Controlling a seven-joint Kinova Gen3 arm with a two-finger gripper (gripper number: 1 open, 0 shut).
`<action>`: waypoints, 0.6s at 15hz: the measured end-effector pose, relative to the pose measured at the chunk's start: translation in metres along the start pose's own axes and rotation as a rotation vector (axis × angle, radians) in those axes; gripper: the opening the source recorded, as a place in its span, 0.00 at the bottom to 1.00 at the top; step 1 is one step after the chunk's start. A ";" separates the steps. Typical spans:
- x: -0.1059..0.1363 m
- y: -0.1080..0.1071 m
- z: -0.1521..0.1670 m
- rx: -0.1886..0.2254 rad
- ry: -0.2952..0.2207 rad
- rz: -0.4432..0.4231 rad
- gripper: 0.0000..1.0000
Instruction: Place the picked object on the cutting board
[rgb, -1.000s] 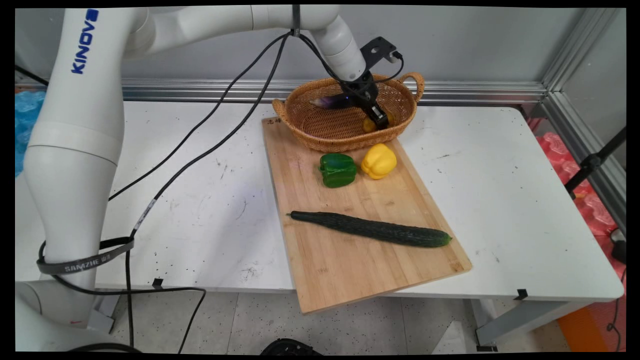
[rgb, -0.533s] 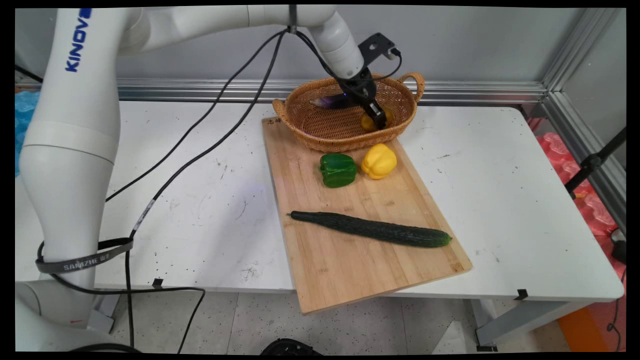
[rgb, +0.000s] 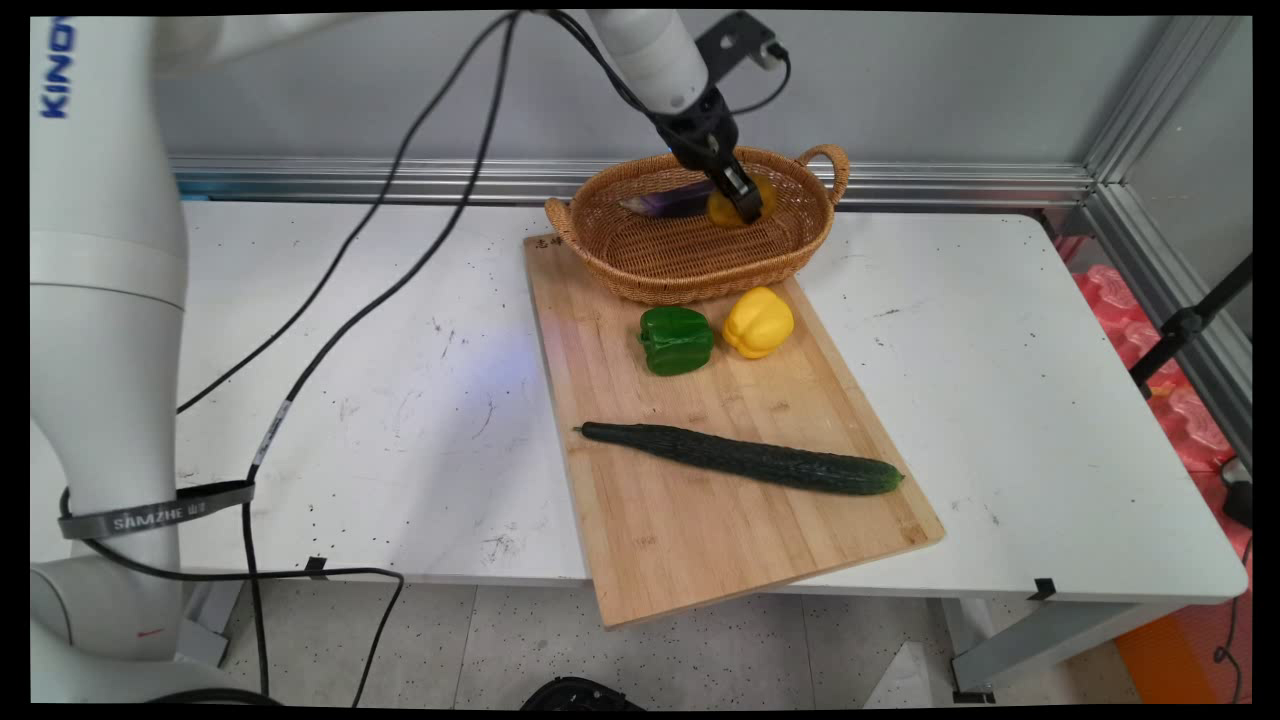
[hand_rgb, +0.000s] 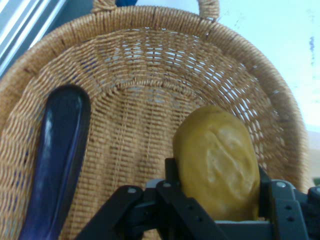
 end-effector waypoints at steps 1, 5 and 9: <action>-0.002 0.004 -0.014 0.005 0.003 -0.006 0.00; -0.015 0.027 -0.066 0.022 0.001 -0.039 0.00; -0.033 0.054 -0.103 0.019 -0.009 -0.064 0.00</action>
